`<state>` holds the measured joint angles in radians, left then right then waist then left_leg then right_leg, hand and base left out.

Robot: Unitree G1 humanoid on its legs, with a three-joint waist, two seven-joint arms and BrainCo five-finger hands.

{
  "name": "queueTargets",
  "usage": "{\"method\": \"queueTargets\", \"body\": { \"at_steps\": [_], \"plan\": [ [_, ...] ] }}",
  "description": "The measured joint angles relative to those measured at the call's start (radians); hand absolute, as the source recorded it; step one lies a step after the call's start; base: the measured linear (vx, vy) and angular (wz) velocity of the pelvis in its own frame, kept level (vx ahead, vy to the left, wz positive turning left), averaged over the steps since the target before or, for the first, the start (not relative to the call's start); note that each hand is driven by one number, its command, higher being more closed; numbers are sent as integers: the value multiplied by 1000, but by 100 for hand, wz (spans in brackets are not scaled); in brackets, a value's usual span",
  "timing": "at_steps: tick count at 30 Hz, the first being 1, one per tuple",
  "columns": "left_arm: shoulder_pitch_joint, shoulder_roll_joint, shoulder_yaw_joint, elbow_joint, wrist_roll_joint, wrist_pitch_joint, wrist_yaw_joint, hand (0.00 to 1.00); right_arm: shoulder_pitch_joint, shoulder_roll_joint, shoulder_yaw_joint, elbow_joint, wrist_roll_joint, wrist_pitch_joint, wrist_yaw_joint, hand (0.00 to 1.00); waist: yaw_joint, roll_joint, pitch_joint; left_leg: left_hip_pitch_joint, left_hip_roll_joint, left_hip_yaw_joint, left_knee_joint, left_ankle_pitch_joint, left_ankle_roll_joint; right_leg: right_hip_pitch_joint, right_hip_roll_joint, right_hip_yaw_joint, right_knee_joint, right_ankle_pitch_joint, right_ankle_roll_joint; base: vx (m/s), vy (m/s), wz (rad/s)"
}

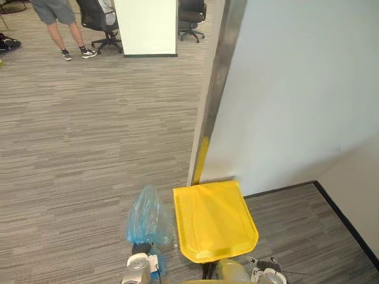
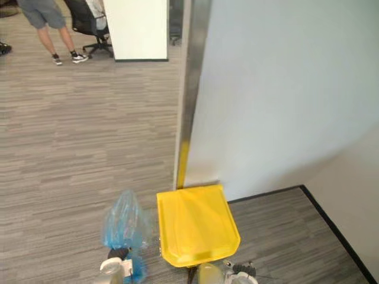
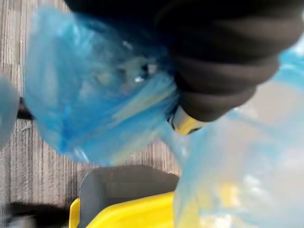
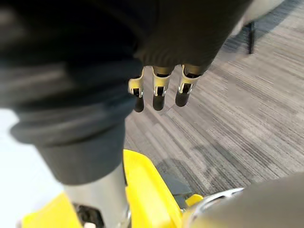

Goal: Gather rubbish on tea table into small bin, then transfer packed bag to large trash can.

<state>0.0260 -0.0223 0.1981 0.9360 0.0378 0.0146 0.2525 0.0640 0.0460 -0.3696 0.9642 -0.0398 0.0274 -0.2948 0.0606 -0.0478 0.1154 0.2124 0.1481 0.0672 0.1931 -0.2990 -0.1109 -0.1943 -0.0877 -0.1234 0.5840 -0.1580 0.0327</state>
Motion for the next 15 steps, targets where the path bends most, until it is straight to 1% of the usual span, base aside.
{"method": "queueTargets", "body": {
  "at_steps": [1,2,3,4,5,6,8,10,12,13,15],
  "plan": [
    [1,-1,1,3,0,2,0,100,-2,0,0,1,0,0,1,0,0,2,-2,-3,1,-2,-3,4,-4,15,6,-4,-42,-6,7,-85,-58,-2],
    [7,-12,2,6,-1,2,0,100,-2,-1,0,1,0,1,1,0,3,16,-27,-30,16,5,-13,16,-12,56,35,8,-181,-7,7,-68,-65,-10],
    [8,-16,2,6,-2,1,0,100,-5,0,-1,4,-1,2,2,0,4,32,-48,-59,28,6,-13,27,-16,59,57,3,-251,33,-9,-63,-55,-8],
    [8,-22,2,6,-2,0,-1,100,-7,0,-2,7,-1,1,2,0,3,39,-53,-77,29,7,-13,41,-17,62,62,-4,-293,52,-14,-43,-56,8],
    [7,-32,2,6,-3,0,-1,100,-11,-6,-10,9,-1,1,2,0,-6,46,-50,-90,28,6,-17,66,-15,77,64,-10,-342,81,-15,-47,-51,24],
    [7,-37,1,7,-4,-1,-2,100,-14,-10,-12,15,-1,3,1,0,-5,50,-49,-92,26,9,-20,83,-18,93,64,-15,-369,96,-15,-50,-54,26],
    [15,-37,2,6,-5,-1,-2,100,-21,-14,-14,32,-1,3,1,0,-4,51,-50,-93,28,16,-19,97,-28,102,64,-26,-378,100,-18,-71,-41,20],
    [28,-29,1,5,-12,-2,-1,100,-25,-14,-7,40,-2,12,1,0,-5,42,-63,-90,28,12,-44,114,-37,87,52,-41,-386,100,-22,-101,-26,18],
    [23,-29,3,3,-23,-1,-1,100,-24,-12,-9,39,-1,15,1,0,-8,40,-63,-142,31,19,15,92,-30,73,49,-56,-388,103,-25,-91,-5,11],
    [24,-29,4,3,-24,-1,0,100,-24,-10,-9,34,-1,15,1,0,-12,40,-62,-142,29,22,-1,91,-30,72,48,-56,-386,106,-20,-81,-3,6],
    [25,-24,0,7,-31,0,1,100,-22,-8,-3,33,-1,18,1,0,-14,25,-68,-122,14,42,-60,102,-23,55,37,-40,-377,110,-14,-93,27,-11]
  ]
}}
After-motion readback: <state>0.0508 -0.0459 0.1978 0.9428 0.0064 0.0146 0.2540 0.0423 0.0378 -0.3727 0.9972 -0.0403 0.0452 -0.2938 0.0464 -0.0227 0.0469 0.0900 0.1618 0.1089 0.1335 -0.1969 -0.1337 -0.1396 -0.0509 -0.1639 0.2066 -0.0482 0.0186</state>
